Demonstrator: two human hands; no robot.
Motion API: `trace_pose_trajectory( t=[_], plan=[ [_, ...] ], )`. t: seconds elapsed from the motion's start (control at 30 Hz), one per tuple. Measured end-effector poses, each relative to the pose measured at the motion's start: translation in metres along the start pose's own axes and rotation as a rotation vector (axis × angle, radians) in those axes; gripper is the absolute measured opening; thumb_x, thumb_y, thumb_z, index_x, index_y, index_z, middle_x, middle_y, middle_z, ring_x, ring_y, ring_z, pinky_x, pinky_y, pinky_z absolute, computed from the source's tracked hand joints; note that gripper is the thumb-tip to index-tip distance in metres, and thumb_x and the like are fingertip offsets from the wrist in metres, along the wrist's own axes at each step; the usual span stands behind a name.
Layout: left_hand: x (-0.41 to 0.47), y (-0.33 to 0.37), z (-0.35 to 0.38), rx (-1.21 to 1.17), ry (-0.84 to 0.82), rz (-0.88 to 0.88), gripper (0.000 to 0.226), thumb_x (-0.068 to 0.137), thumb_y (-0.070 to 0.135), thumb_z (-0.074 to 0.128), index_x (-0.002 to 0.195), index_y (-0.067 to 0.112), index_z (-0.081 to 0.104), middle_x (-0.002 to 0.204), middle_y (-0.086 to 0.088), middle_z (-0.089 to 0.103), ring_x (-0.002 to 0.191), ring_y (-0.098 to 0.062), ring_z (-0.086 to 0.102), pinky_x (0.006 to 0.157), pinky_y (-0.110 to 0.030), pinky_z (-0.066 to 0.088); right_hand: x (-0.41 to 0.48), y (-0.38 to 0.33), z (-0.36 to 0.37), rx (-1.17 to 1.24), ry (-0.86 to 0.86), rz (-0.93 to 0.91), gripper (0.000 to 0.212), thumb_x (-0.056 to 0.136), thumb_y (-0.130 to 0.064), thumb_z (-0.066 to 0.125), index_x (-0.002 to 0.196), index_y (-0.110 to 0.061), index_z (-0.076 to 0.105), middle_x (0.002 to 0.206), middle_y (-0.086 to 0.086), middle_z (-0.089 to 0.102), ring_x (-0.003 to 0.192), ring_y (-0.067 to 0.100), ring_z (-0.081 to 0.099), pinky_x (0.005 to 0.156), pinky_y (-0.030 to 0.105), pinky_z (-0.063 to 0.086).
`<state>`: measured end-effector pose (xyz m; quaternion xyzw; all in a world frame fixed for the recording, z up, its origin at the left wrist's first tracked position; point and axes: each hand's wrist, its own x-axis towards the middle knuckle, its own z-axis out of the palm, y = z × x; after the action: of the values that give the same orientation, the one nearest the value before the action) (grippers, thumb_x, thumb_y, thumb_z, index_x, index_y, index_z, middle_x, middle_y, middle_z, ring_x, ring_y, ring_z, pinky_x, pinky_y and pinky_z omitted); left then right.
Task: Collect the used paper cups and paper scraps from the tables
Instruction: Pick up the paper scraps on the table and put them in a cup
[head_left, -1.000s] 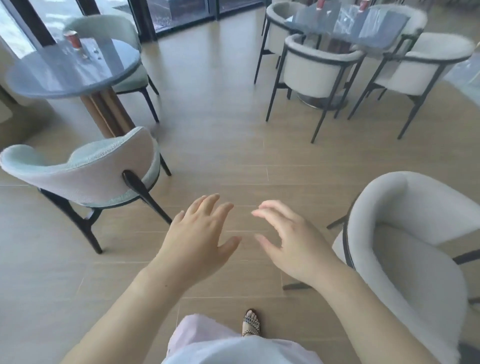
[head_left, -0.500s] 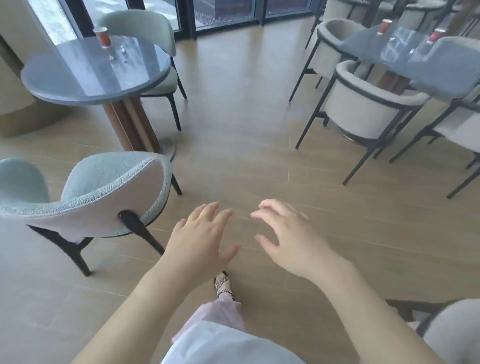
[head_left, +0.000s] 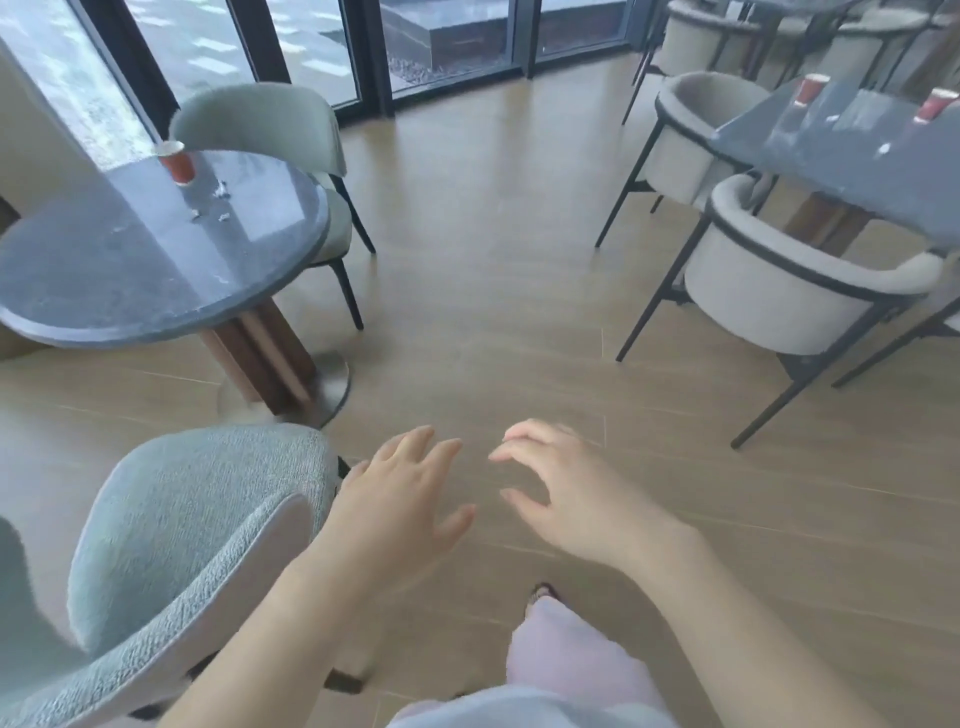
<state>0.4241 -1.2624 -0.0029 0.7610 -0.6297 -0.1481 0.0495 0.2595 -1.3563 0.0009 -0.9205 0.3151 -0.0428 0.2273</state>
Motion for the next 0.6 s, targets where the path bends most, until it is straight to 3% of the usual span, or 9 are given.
trace_pose_trajectory(
  t=[0.23,0.37,0.6],
  plan=[
    [0.163,-0.031,-0.022,0.022,0.003,-0.026,0.060,0.087,0.055,0.043,0.139,0.033,0.023,0.148,0.009,0.027,0.136,-0.013,0.026,0.104,-0.035,0.035,0.155,0.086,-0.038,0.048,0.031,-0.041,0.026,0.089,-0.033,0.054,0.114,-0.028,0.055,0.122,-0.011,0.049,0.114,0.012,0.043,0.096,0.036,0.038],
    [0.254,-0.047,-0.054,0.020,0.016,-0.095,0.060,0.086,0.057,0.041,0.139,0.035,0.022,0.143,0.013,0.037,0.127,-0.013,0.042,0.094,-0.033,0.042,0.247,0.125,-0.074,0.024,0.035,-0.101,0.026,0.089,-0.034,0.054,0.114,-0.029,0.055,0.122,-0.012,0.050,0.113,0.009,0.042,0.089,0.025,0.033],
    [0.354,-0.103,-0.091,-0.046,0.075,-0.265,0.061,0.086,0.058,0.041,0.139,0.035,0.022,0.141,0.012,0.040,0.122,-0.013,0.046,0.093,-0.035,0.045,0.394,0.148,-0.100,0.001,-0.061,-0.242,0.027,0.089,-0.035,0.053,0.116,-0.029,0.055,0.123,-0.012,0.050,0.114,0.011,0.044,0.092,0.030,0.039]
  ],
)
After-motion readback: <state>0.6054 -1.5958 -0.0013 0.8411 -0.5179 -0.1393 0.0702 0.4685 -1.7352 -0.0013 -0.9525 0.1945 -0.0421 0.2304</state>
